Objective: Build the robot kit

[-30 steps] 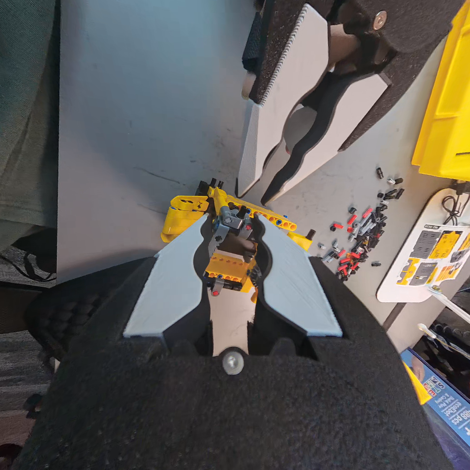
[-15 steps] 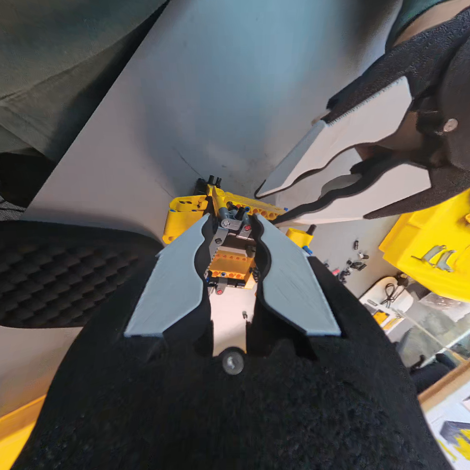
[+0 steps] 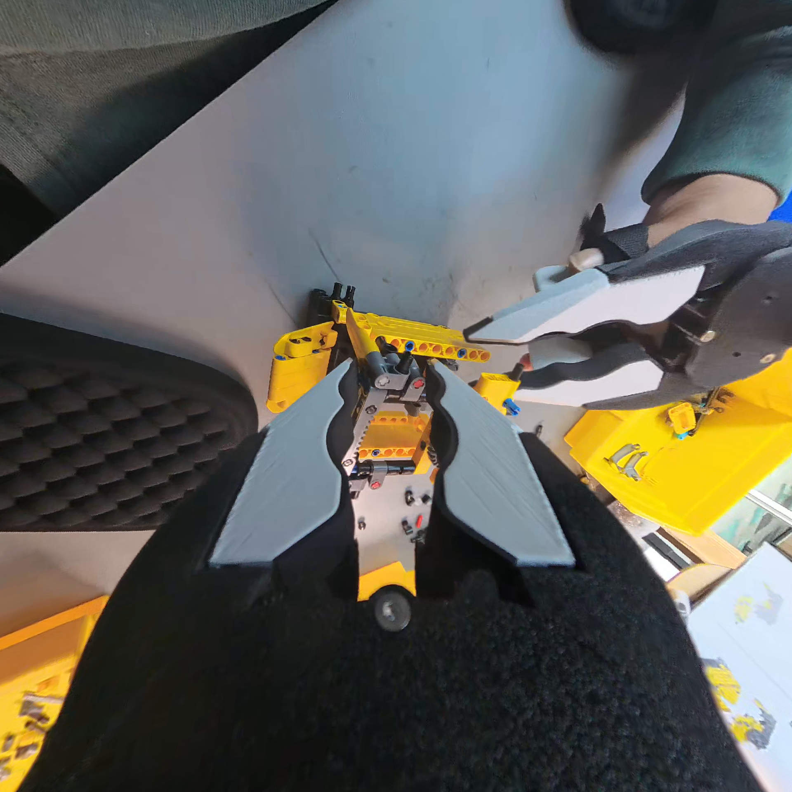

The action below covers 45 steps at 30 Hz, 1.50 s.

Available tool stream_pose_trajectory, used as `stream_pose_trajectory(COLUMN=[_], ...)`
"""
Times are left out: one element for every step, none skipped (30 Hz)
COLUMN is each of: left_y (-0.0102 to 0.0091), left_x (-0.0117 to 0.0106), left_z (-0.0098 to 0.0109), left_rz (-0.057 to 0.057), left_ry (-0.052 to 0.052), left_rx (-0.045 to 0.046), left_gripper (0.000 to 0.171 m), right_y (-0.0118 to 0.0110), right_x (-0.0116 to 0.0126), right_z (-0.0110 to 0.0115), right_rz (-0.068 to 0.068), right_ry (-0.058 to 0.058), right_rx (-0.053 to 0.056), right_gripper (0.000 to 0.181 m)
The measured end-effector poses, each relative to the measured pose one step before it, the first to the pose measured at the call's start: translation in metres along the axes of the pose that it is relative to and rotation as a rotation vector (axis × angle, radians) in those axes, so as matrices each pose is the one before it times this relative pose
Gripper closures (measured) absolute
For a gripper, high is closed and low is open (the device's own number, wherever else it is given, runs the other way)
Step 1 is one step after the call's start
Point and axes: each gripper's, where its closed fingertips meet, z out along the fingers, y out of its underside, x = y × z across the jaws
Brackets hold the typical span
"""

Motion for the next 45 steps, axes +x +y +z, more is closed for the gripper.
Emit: stream_pose_trajectory(left_y=[0.00464, 0.00566, 0.00560, 0.00497, 0.00342, -0.00167, -0.00029, -0.00014, -0.00033, -0.00005, -0.00078, -0.00051, -0.00016, -0.00057, 0.00009, 0.00002, -0.00001, 0.00019, 0.00014, -0.00010, -0.00019, -0.00011, -0.00009, -0.00015, -0.00007, -0.00008, 0.00005, -0.00003, -0.00012, -0.00022, -0.00018, -0.00009, -0.00008, -0.00023, 0.00000, -0.00021, -0.00023, -0.00040, -0.00010, -0.00003, -0.00007, -0.00005, 0.00002, -0.00035, -0.00031], left_x=[-0.00087, 0.00098, 0.00278, -0.00114, -0.00374, -0.00134, -0.00039, -0.00002, -0.00082, -0.00153, -0.00198, -0.00024, 0.00155, 0.00065, -0.00022, -0.00003, -0.00005, 0.00014, 0.00026, -0.00013, 0.00002, 0.00011, 0.00014, -0.00001, -0.00001, 0.00005, -0.00003, -0.00013, -0.00007, -0.00001, -0.00008, -0.00041, -0.00007, -0.00002, 0.00004, -0.00040, -0.00021, -0.00029, -0.00015, 0.00007, -0.00014, -0.00007, -0.00011, -0.00041, -0.00049], left_z=[0.00434, 0.00406, 0.00424, 0.00391, 0.00286, 0.00060, 0.00118, 0.00167, 0.00150, 0.00089, -0.00006, 0.00009, 0.00100, 0.00047, -0.00009, -0.00005, 0.00001, -0.00010, -0.00013, -0.00011, -0.00004, 0.00006, 0.00015, 0.00016, -0.00014, 0.00014, -0.00005, -0.00012, -0.00021, -0.00005, -0.00016, -0.00025, -0.00009, 0.00001, 0.00000, 0.00014, 0.00014, 0.00004, -0.00005, -0.00003, 0.00008, 0.00014, -0.00010, -0.00007, -0.00019], left_rz=[0.0114, 0.0026, -0.0055, -0.0020, 0.0012, -0.0126, -0.0327, -0.0271, -0.0081, -0.0028, -0.0006, -0.0047, -0.0089, -0.0027, -0.0022, -0.0088, -0.0056, -0.0001, 0.0006, -0.0018, -0.0006, -0.0014, -0.0037, -0.0059, -0.0073, -0.0081, -0.0077, -0.0078, -0.0111, -0.0145, -0.0174, -0.0185, -0.0200, -0.0156, -0.0088, -0.0091, -0.0152, -0.0176, -0.0143, -0.0093, -0.0052, -0.0073, -0.0064, -0.0103, -0.0081], left_ry=[-0.0095, 0.0006, 0.0090, -0.0187, -0.0378, -0.0188, -0.0066, -0.0091, -0.0217, -0.0280, -0.0286, -0.0121, 0.0040, -0.0003, -0.0019, -0.0001, -0.0026, -0.0039, -0.0024, -0.0035, -0.0023, 0.0001, 0.0017, 0.0018, 0.0012, 0.0007, 0.0007, 0.0017, 0.0027, 0.0043, 0.0043, 0.0033, 0.0065, 0.0053, 0.0025, -0.0008, 0.0024, 0.0038, 0.0032, 0.0017, -0.0029, -0.0038, -0.0029, -0.0034, -0.0025], left_rx=[-0.03650, -0.03750, -0.03279, -0.02587, -0.02140, 0.00212, -0.01153, -0.00692, 0.00042, -0.00359, -0.00403, -0.00320, -0.00074, 0.00550, -0.00042, -0.00012, 0.00236, 0.00247, 0.00080, 0.00173, 0.00107, 0.00081, 0.00219, 0.00257, 0.00102, 0.00069, 0.00037, 0.00127, 0.00344, 0.00404, 0.00239, 0.00240, 0.00284, 0.00200, -0.00071, -0.00068, 0.00008, 0.00210, 0.00156, -0.00071, -0.00117, -0.00158, -0.00126, 0.00309, 0.00183], left_gripper=[0.145, 0.150, 0.152, 0.152, 0.155, 0.155, 0.157, 0.160, 0.163, 0.164, 0.165, 0.165, 0.165, 0.165, 0.164, 0.164, 0.164, 0.164, 0.164, 0.164, 0.164, 0.164, 0.164, 0.164, 0.164, 0.164, 0.164, 0.164, 0.164, 0.164, 0.164, 0.164, 0.164, 0.163, 0.163, 0.164, 0.164, 0.164, 0.163, 0.163, 0.164, 0.164, 0.163, 0.163, 0.164], right_y=[0.00043, 0.00146, 0.00302, 0.00429, 0.00279, 0.00074, -0.00089, -0.00126, -0.00081, 0.00098, 0.00437, 0.00203, 0.00004, 0.00048, 0.00114, 0.00273, 0.00165, -0.00033, 0.00038, 0.00325, 0.00339, 0.00196, 0.00145, 0.00045, 0.00127, 0.00095, 0.00020, 0.00007, 0.00017, 0.00004, -0.00016, -0.00037, 0.00003, -0.00008, 0.00000, 0.00020, 0.00018, 0.00014, -0.00023, -0.00029, 0.00020, -0.00007, -0.00024, -0.00033, -0.00017], right_x=[0.00014, -0.00017, -0.00016, 0.00049, 0.00089, 0.00005, -0.00064, 0.00038, 0.00317, 0.00150, 0.00137, 0.00256, 0.00149, 0.00414, 0.00445, 0.00507, 0.00306, 0.00022, 0.00089, -0.00037, -0.00083, 0.00088, -0.00166, -0.00159, 0.00040, 0.00051, 0.00013, 0.00014, 0.00034, 0.00049, 0.00051, 0.00080, 0.00058, 0.00054, 0.00047, 0.00134, 0.00125, 0.00128, 0.00084, 0.00009, 0.00031, 0.00013, 0.00009, 0.00061, 0.00011], right_z=[-0.00007, -0.00011, -0.00001, -0.00005, -0.00048, -0.00163, -0.00275, -0.00380, -0.00434, -0.00410, -0.00240, -0.00075, -0.00012, 0.00055, 0.00039, 0.00041, -0.00006, -0.00067, -0.00023, 0.00096, 0.00186, 0.00225, 0.00219, 0.00172, 0.00158, 0.00126, 0.00031, 0.00001, 0.00005, 0.00009, 0.00017, 0.00029, 0.00008, 0.00011, 0.00009, 0.00037, 0.00048, 0.00049, 0.00048, 0.00026, 0.00019, 0.00014, 0.00016, 0.00048, 0.00070], right_rz=[-0.0134, -0.0054, 0.0036, 0.0358, 0.0739, 0.1084, 0.1490, 0.1721, 0.1599, 0.1371, 0.1157, 0.0791, 0.0566, 0.0236, -0.0105, -0.0250, -0.0194, -0.0024, 0.0094, -0.0019, -0.0113, -0.0042, 0.0032, 0.0068, 0.0033, -0.0092, -0.0100, -0.0049, -0.0130, -0.0155, -0.0048, -0.0003, -0.0024, 0.0071, 0.0110, 0.0076, 0.0020, 0.0021, -0.0025, -0.0011, -0.0003, -0.0002, -0.0164, -0.0072, 0.0041], right_ry=[0.0004, -0.0016, -0.0016, 0.0017, 0.0015, -0.0104, -0.0273, -0.0317, -0.0110, -0.0143, -0.0047, 0.0162, 0.0198, 0.0379, 0.0410, 0.0416, 0.0235, -0.0010, -0.0012, -0.0081, -0.0090, 0.0001, -0.0214, -0.0238, -0.0108, -0.0070, -0.0081, -0.0065, 0.0023, 0.0112, 0.0178, 0.0275, 0.0307, 0.0296, 0.0248, 0.0301, 0.0305, 0.0307, 0.0261, 0.0144, 0.0114, 0.0149, 0.0209, 0.0224, 0.0158], right_rx=[-0.0037, -0.0074, -0.0100, -0.0072, 0.0139, 0.0288, 0.0354, 0.0319, 0.0277, 0.0157, -0.0101, 0.0011, 0.0071, -0.0080, -0.0190, -0.0289, -0.0207, -0.0067, -0.0141, -0.0345, -0.0349, -0.0262, -0.0249, -0.0170, -0.0217, -0.0199, -0.0169, -0.0182, -0.0166, -0.0142, -0.0119, -0.0073, -0.0050, -0.0026, -0.0006, -0.0025, -0.0050, -0.0067, -0.0037, 0.0017, 0.0029, -0.0025, -0.0055, -0.0033, 0.0025], right_gripper=[0.151, 0.151, 0.151, 0.151, 0.150, 0.148, 0.148, 0.145, 0.140, 0.138, 0.139, 0.140, 0.144, 0.149, 0.148, 0.148, 0.148, 0.148, 0.148, 0.148, 0.148, 0.149, 0.152, 0.155, 0.157, 0.158, 0.158, 0.159, 0.159, 0.159, 0.159, 0.160, 0.160, 0.160, 0.161, 0.161, 0.161, 0.161, 0.162, 0.162, 0.162, 0.162, 0.161, 0.161, 0.162])
